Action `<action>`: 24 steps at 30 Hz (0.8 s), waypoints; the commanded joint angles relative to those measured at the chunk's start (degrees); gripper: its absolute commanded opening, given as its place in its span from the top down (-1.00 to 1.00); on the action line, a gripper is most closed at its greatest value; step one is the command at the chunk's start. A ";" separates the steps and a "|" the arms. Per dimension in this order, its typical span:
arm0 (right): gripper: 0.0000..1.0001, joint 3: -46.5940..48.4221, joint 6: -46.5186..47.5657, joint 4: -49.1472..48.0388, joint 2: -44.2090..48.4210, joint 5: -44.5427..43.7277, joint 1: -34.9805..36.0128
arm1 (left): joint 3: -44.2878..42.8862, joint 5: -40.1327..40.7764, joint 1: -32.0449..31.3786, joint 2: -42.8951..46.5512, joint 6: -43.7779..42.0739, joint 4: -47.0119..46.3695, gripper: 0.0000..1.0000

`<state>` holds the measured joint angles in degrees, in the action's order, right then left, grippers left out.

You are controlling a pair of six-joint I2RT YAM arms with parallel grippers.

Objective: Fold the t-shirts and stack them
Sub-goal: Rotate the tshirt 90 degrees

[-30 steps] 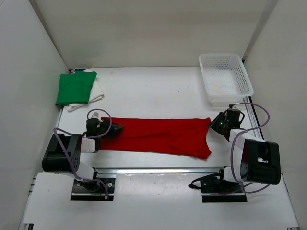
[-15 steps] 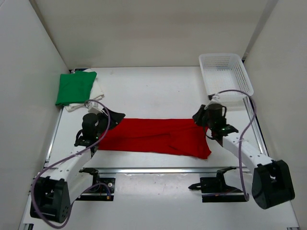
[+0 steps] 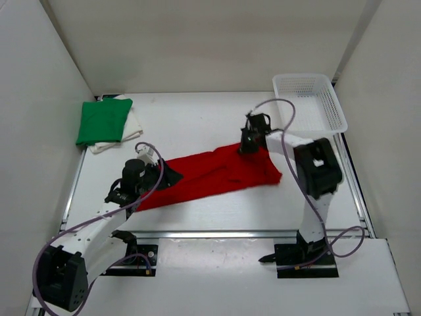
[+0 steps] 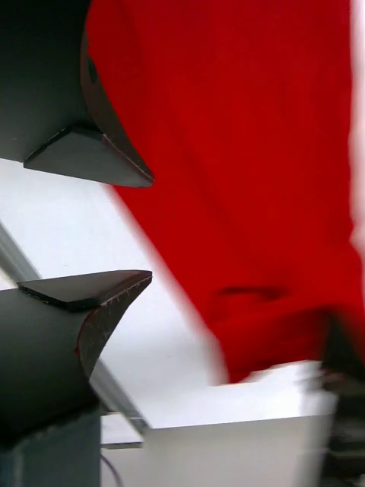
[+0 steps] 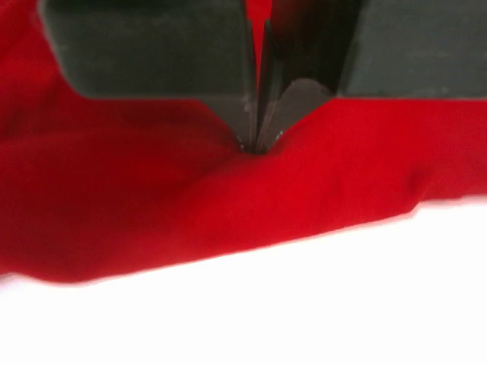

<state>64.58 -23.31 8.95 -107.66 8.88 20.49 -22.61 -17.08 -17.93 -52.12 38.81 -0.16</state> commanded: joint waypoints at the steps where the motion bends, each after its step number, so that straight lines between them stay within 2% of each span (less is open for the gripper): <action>1: 1.00 32.74 4.75 11.72 -20.05 5.43 -0.01 | -0.95 -0.93 -1.41 1.32 -2.42 3.59 -0.16; 2: 1.00 41.51 5.03 15.79 -24.14 6.40 0.42 | -0.68 -0.85 -1.05 1.49 -2.68 3.94 -0.16; 3: 1.00 61.69 5.73 23.67 -33.40 7.28 1.21 | -0.33 -0.94 -0.53 1.84 -2.42 4.47 -0.16; 4: 0.97 85.91 6.52 27.83 -43.41 7.98 1.48 | 0.63 -0.85 -0.18 2.11 -2.16 4.47 -0.16; 5: 0.85 97.55 5.83 29.96 -48.39 10.86 1.83 | 0.73 -1.02 0.52 2.46 -2.16 4.99 -0.16; 6: 0.63 83.40 2.17 18.41 -41.30 15.15 0.88 | 0.90 -0.94 0.36 2.89 -1.98 4.56 -0.18; 7: 0.56 68.81 0.13 13.08 -32.27 16.33 0.87 | 1.51 -0.68 0.36 3.16 -1.28 4.82 -0.17; 8: 0.42 61.18 -0.33 6.50 -25.39 15.73 1.30 | 2.04 -0.32 0.27 3.42 -1.28 4.56 -0.16; 10: 0.23 57.87 4.12 6.77 -19.12 14.15 3.40 | 3.27 1.17 -0.61 3.78 -0.75 4.21 -0.21; 11: -0.02 56.46 6.50 9.57 -16.30 12.92 4.55 | 4.32 1.09 -0.52 4.04 -0.14 3.51 -0.20; 12: -0.07 55.67 6.96 12.12 -14.70 10.91 5.17 | 5.03 0.82 -0.18 4.22 0.30 2.98 -0.21; 14: -0.06 42.82 7.76 11.10 -6.74 9.23 7.54 | 6.78 -0.67 0.53 4.21 1.79 1.14 -0.18; 15: -0.08 37.52 7.23 6.39 -3.82 8.79 8.94 | 7.14 0.11 0.79 4.65 1.89 1.30 -0.20; 17: -0.04 14.98 3.29 -2.77 6.09 7.73 11.76 | 7.84 0.56 1.76 6.06 1.80 1.74 -0.19; 19: -0.01 1.69 -0.13 -13.03 10.95 5.80 16.31 | 7.84 -0.32 4.39 8.16 1.36 2.97 -0.20; 20: -0.01 -4.83 -2.85 -15.00 12.80 5.62 18.16 | 7.67 -0.32 5.09 8.78 0.75 3.50 -0.20; 22: -0.01 -11.89 -6.72 -21.93 13.88 5.09 20.97 | 7.14 -1.46 7.21 9.66 -0.39 5.08 -0.23; 24: -0.08 -15.09 -9.29 -25.10 12.57 4.56 23.10 | 5.83 -1.73 7.30 9.84 -1.36 6.49 -0.27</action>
<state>55.24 -26.15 -7.75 -90.89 16.69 42.92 -14.76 -17.37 -11.42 -43.18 39.33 4.12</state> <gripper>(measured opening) 0.530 0.628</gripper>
